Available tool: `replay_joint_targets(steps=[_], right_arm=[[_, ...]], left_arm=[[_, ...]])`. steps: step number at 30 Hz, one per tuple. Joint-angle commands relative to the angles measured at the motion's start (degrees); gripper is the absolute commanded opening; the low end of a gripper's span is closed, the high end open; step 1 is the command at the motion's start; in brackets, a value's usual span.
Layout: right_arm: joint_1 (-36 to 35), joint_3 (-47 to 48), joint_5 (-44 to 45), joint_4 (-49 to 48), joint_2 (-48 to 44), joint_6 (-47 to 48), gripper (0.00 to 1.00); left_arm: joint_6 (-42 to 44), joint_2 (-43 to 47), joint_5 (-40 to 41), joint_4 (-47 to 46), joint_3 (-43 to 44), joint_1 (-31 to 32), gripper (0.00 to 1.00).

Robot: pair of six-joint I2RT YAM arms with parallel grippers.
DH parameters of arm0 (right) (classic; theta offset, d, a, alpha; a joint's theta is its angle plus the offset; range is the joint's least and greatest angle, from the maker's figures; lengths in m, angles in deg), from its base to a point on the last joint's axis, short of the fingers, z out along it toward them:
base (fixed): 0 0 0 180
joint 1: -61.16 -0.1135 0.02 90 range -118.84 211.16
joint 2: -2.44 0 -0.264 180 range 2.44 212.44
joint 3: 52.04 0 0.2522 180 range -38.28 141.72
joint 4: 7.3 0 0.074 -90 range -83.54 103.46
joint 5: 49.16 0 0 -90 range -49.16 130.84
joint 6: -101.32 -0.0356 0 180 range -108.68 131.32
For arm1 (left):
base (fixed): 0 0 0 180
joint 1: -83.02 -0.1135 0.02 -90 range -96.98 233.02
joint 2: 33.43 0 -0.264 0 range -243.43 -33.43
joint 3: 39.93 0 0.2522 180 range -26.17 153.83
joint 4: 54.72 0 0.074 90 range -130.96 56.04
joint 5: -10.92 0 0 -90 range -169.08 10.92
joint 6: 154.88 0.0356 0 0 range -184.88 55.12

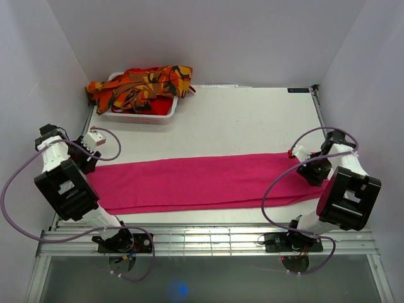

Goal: Fold and stack the trousers
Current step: Fold the trousers

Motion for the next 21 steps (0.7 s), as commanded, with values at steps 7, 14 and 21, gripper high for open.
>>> replay_joint_targets(steps=[7, 14, 21], right_arm=[[-0.7, 0.8, -6.3, 5.5, -2.2, -2.2, 0.57], [-4.8, -2.7, -9.2, 6.5, -9.6, -1.2, 0.55], [-15.4, -7.0, -7.3, -4.6, -4.8, -13.0, 0.51]], left_arm=[[-3.1, 0.9, 7.5, 3.9, -13.5, -5.7, 0.49], [-6.8, -6.3, 10.3, -0.3, -15.4, -8.8, 0.4], [-16.7, -9.4, 5.7, -2.9, -12.1, -2.1, 0.41]])
